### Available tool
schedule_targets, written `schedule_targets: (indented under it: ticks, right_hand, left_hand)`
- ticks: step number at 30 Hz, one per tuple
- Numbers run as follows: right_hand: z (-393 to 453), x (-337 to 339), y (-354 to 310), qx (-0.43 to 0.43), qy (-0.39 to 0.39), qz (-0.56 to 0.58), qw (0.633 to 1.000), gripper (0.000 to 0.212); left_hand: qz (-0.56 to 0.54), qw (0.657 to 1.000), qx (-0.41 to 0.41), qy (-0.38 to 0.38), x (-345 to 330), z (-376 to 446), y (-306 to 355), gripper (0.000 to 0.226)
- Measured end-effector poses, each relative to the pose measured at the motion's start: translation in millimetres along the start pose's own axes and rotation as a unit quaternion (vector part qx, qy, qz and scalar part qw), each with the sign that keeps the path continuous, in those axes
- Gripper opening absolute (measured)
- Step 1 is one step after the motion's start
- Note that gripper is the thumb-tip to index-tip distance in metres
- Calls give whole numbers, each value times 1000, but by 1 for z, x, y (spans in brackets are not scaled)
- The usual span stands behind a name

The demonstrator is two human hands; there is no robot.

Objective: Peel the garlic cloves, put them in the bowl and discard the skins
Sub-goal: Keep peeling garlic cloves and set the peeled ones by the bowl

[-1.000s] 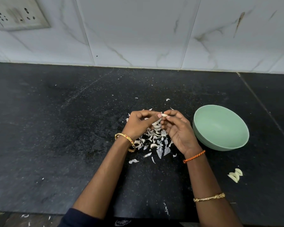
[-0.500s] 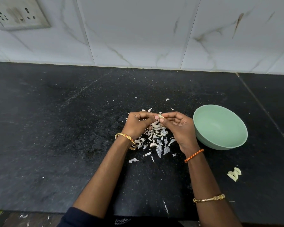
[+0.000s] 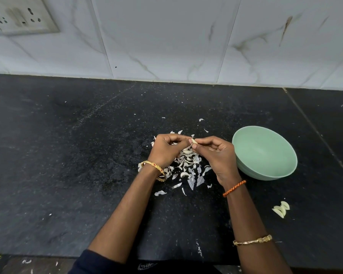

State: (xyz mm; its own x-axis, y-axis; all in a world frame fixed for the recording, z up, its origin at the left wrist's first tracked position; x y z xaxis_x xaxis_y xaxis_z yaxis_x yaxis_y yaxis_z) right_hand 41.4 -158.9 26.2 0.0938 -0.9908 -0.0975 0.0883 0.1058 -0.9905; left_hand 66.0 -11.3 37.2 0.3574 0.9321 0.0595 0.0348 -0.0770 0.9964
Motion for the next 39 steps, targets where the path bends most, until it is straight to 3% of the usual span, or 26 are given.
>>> schedule_targets:
  ticks: [8,18,22,28,37,39]
  right_hand:
    - [1,-4,5,68,55,-145,986,20]
    - [-4,-14,4,146,127,-119,974,20]
    - [-3,-11,5,138,129,-119,975,20]
    - [-3,-10,4,138,112,-115,977,22]
    - [-4,-13,5,163,75,-143,973,21]
    - [-4,-14,4,164,71,-128,976,20]
  left_hand:
    - [-1,999,11,43,1,3,-2,15]
    - [-26,995,-4,95,-2,2,3,16]
    - [-41,997,31,58,-1,1,6,5]
    - [-44,997,56,7,2,-2,9,19]
    - [-23,996,82,31,5,-1,5,7]
    - [-14,996,90,23,3,0,5,15]
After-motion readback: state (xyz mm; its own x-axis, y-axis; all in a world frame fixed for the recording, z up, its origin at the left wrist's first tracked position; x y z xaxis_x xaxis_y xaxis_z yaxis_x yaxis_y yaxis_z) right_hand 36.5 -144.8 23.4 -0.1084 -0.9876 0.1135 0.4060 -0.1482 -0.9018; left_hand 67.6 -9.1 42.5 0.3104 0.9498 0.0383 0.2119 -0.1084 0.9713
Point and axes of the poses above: each hand's wrist, its own z-axis towards the middle knuckle, its own x-axis out of the back of the hand, y = z × x, the point moved 4 cm from there along z, towards the middle knuckle, and after that the axes turned 13 degrees about -y, right-handed, at the moved point
